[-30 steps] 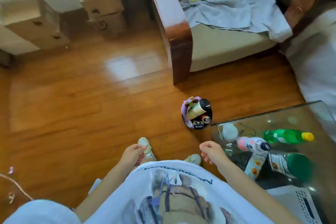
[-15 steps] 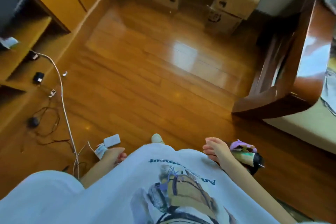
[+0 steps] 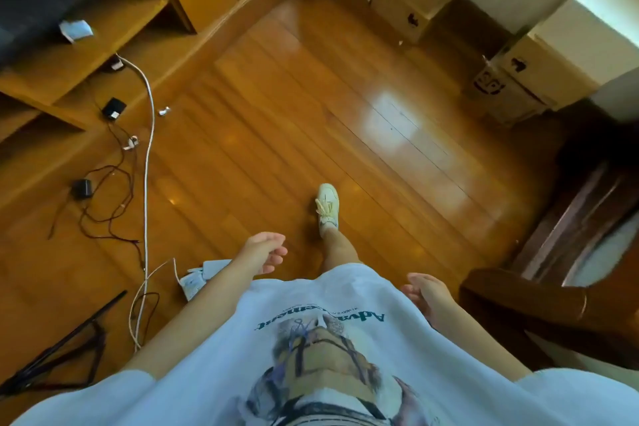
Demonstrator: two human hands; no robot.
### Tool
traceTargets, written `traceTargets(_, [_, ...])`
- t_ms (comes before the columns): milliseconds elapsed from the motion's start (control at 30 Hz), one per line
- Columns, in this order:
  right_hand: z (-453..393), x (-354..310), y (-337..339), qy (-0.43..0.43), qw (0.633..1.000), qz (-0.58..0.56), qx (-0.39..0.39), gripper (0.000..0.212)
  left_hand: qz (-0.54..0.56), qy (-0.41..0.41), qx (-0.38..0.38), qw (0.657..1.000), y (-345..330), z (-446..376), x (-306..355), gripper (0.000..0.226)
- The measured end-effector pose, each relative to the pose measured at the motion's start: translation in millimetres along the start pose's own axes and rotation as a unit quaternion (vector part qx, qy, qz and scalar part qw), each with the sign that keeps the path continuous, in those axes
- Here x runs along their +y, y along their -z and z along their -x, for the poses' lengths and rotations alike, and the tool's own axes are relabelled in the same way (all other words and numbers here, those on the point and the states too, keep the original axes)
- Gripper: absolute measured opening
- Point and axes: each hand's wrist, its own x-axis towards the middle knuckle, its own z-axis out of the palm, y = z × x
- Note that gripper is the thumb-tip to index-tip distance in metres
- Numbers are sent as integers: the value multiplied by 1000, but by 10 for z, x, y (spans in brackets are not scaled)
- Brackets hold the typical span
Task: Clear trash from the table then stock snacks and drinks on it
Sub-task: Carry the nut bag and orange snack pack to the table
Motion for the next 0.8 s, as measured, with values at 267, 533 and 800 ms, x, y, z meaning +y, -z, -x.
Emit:
traceTargets(267, [-281, -1948, -431, 61, 991, 106, -46, 8, 157, 46, 114, 980, 464, -389, 806, 12])
traceTargets(533, [-125, -3717, -1407, 167, 949, 230, -137, 16, 291, 119, 178, 933, 862, -695, 993, 25])
traceTargets(800, [5, -4831, -2335, 197, 926, 263, -184, 17, 358, 165, 181, 901, 1322, -1080, 1300, 20])
